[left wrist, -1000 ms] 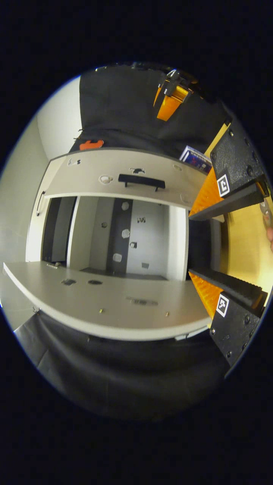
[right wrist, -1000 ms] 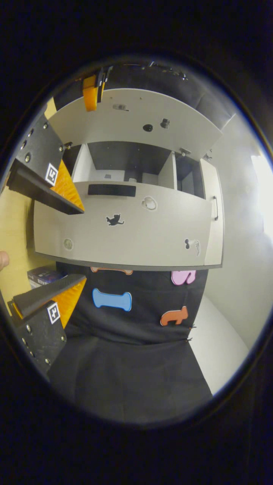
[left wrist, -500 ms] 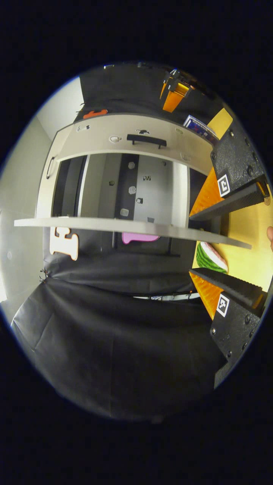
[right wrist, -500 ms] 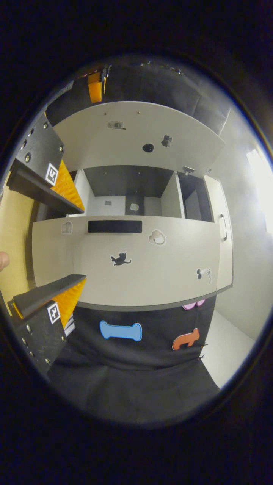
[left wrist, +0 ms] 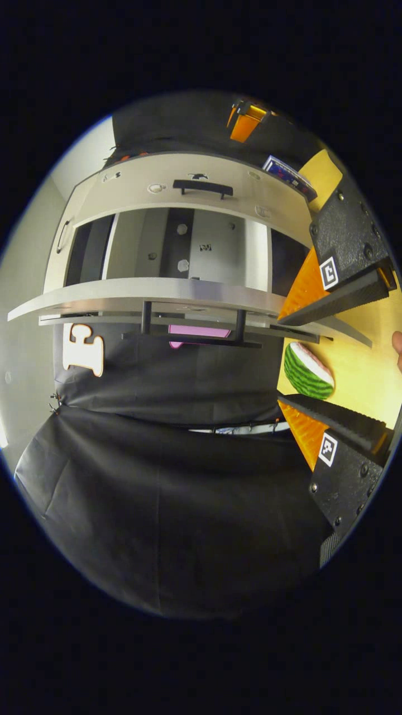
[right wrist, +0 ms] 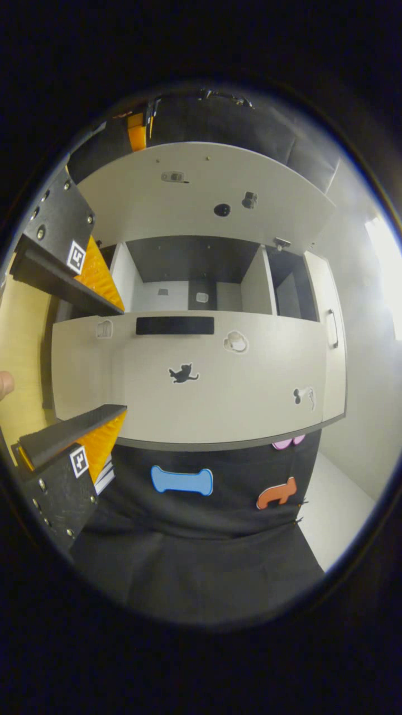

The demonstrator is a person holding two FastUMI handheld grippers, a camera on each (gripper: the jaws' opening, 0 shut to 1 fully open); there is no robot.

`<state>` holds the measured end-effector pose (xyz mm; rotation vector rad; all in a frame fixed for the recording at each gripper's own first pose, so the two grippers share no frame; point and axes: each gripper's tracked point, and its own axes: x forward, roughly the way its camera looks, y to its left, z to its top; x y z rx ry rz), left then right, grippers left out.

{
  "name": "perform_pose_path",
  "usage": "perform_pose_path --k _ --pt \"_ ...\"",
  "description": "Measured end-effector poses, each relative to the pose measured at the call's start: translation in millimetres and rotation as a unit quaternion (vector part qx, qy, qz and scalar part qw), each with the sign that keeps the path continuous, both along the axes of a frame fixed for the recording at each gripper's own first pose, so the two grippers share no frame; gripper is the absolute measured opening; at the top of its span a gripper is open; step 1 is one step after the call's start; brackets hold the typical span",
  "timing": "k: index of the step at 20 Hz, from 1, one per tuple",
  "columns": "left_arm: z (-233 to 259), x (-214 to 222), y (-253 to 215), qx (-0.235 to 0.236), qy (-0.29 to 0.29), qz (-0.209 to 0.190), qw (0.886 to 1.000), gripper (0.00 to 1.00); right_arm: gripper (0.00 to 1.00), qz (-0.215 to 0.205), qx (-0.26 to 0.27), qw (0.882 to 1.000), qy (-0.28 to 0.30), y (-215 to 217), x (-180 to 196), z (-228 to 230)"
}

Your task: Grasp the bottle in the cabinet with the left hand and place it on the coaster, then close the right door with the right hand and the left door with the left hand.

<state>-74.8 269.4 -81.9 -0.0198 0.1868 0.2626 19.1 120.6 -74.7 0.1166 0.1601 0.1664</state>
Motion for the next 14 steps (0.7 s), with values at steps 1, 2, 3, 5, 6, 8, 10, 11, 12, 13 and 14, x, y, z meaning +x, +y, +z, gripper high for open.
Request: perform_pose_path --k 1,2,3,5,6,8,10,11,12,13,14 --pt "-5 1 -4 -0.016 0.0 -0.008 1.0 0.77 0.95 0.0 0.001 1.0 -0.002 -1 0 1" --pt "-6 2 -10 -0.025 -0.004 -0.013 1.0 0.78 0.96 0.001 0.0 1.0 -0.003 -1 1 2" --pt "-5 5 -19 -0.025 -0.004 -0.02 0.999 0.78 0.96 0.002 -0.002 1.0 -0.004 -3 0 4" --pt "-6 12 -38 -0.012 -0.004 -0.035 0.999 0.77 0.96 0.005 -0.003 1.0 -0.008 -5 -2 8" --pt "-8 17 -48 -0.009 -0.002 -0.046 0.999 0.77 0.95 0.005 -0.005 1.0 -0.01 -8 -4 10" --pt "-11 28 -71 -0.015 0.002 -0.074 0.997 0.77 0.95 0.002 -0.007 1.0 -0.013 -16 -8 14" --pt "-15 41 -94 -0.019 0.003 -0.095 0.995 0.78 0.95 -0.004 -0.006 1.0 -0.013 -24 -12 16" --pt "-16 47 -104 -0.022 0.003 -0.105 0.994 0.78 0.96 -0.008 -0.005 1.0 -0.013 -29 -16 16" --pt "-15 52 -115 -0.025 0.0 -0.117 0.993 0.78 0.95 -0.011 -0.004 1.0 -0.012 -33 -19 16" --pt "-17 58 -126 -0.034 -0.003 -0.129 0.991 0.78 0.96 -0.014 -0.003 1.0 -0.011 -36 -20 16" --pt "-16 63 -136 -0.044 -0.006 -0.137 0.99 0.78 0.96 -0.016 -0.003 1.0 -0.01 -39 -22 17"
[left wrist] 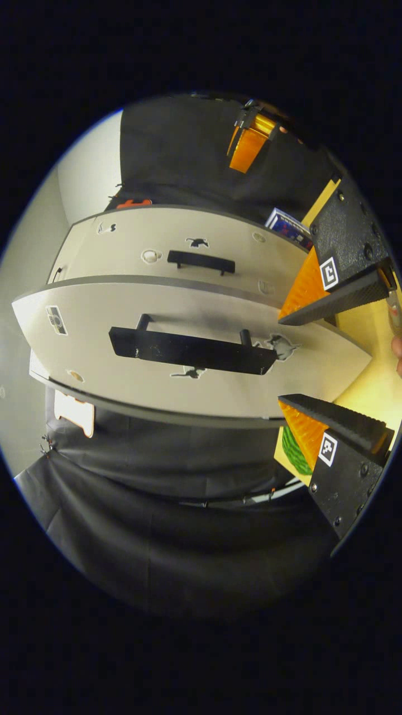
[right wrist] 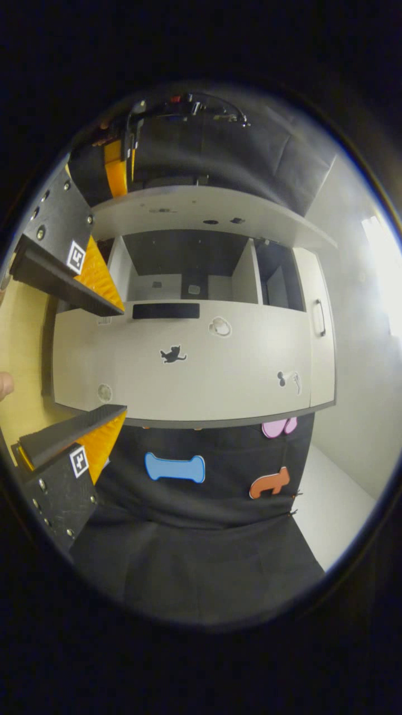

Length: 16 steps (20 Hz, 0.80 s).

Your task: Grasp the bottle in the cabinet with the left hand and place it on the coaster, then close the right door with the right hand and the left door with the left hand.

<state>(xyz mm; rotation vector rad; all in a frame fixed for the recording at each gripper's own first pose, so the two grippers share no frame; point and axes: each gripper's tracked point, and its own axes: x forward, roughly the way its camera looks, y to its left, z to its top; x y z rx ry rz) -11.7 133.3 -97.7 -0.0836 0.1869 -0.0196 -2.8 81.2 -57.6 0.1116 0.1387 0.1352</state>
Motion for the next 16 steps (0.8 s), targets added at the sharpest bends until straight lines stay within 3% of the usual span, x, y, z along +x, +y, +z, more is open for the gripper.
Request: perform_pose_path --k 4,8,16 --pt "7 8 -14 -0.01 -0.007 0.004 1.0 0.78 0.95 -0.014 0.002 1.0 -0.006 -14 -8 7" --pt "18 3 -9 0.013 -0.01 0.022 1.0 0.78 0.95 -0.021 0.007 1.0 -0.01 -21 -13 11" --pt "58 -13 -6 0.027 -0.045 0.045 0.998 0.78 0.95 -0.012 0.01 1.0 -0.019 -19 -17 17"
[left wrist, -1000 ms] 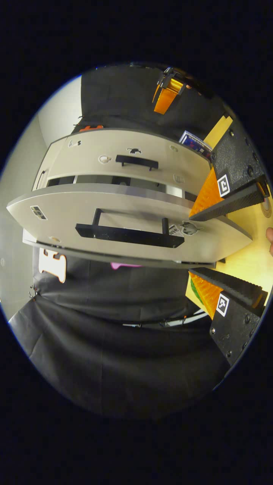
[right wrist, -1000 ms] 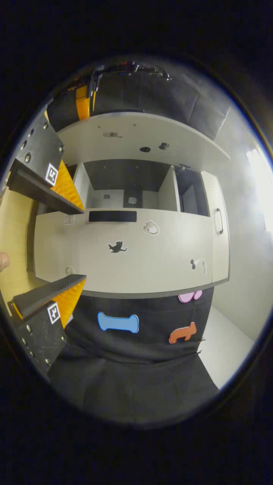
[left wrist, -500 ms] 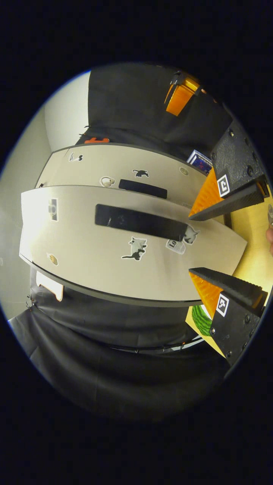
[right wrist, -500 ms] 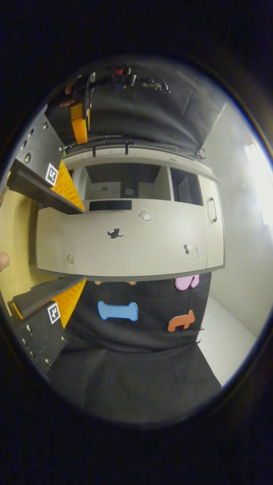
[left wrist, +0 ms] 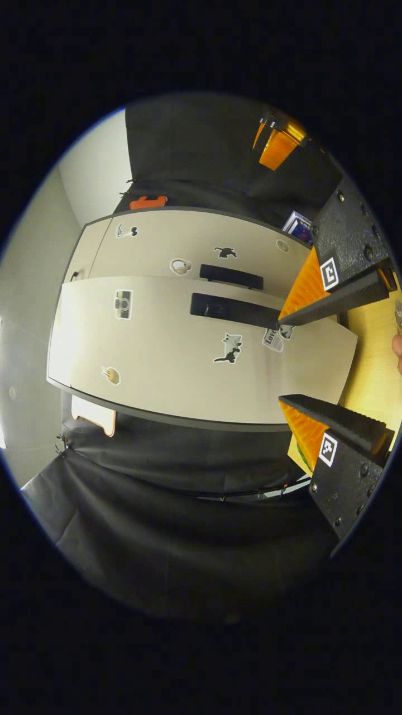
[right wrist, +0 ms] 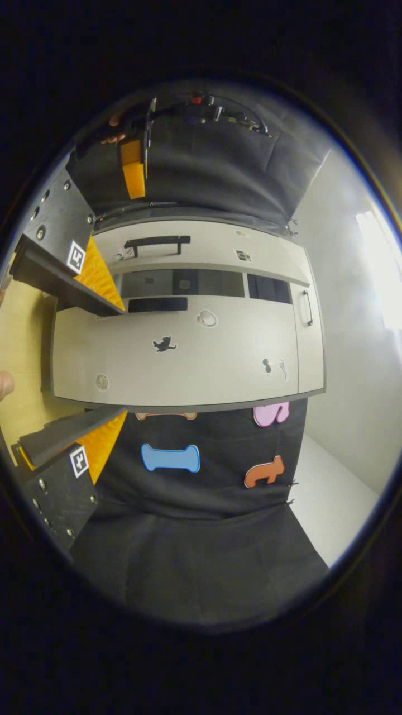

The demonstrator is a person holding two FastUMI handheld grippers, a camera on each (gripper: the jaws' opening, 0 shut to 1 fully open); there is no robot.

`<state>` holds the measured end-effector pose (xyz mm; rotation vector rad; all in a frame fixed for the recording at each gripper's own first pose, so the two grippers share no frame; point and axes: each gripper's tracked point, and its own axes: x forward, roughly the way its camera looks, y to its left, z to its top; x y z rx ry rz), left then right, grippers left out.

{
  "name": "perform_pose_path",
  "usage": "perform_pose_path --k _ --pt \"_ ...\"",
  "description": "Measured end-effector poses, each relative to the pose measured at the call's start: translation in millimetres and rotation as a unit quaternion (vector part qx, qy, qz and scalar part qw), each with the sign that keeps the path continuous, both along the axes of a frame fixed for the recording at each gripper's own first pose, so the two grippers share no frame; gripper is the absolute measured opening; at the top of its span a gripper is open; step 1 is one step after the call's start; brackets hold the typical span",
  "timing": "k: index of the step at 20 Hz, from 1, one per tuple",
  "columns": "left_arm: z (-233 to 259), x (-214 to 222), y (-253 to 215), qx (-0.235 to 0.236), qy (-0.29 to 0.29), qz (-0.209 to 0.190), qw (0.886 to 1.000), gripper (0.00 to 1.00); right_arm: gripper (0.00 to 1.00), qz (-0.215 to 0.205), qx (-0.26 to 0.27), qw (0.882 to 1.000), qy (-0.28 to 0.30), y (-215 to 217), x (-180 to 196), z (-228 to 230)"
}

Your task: Grasp the bottle in the cabinet with the left hand and place it on the coaster, then close the right door with the right hand and the left door with the left hand.

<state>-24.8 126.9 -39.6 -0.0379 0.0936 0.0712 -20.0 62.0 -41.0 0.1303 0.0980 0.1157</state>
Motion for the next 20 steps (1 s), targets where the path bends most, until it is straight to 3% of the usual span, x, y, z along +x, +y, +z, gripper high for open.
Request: perform_pose_path --k 20 --pt "6 11 0 0.02 -0.003 0.004 1.0 0.78 0.95 -0.009 -0.003 1.0 -0.002 -11 9 -3"
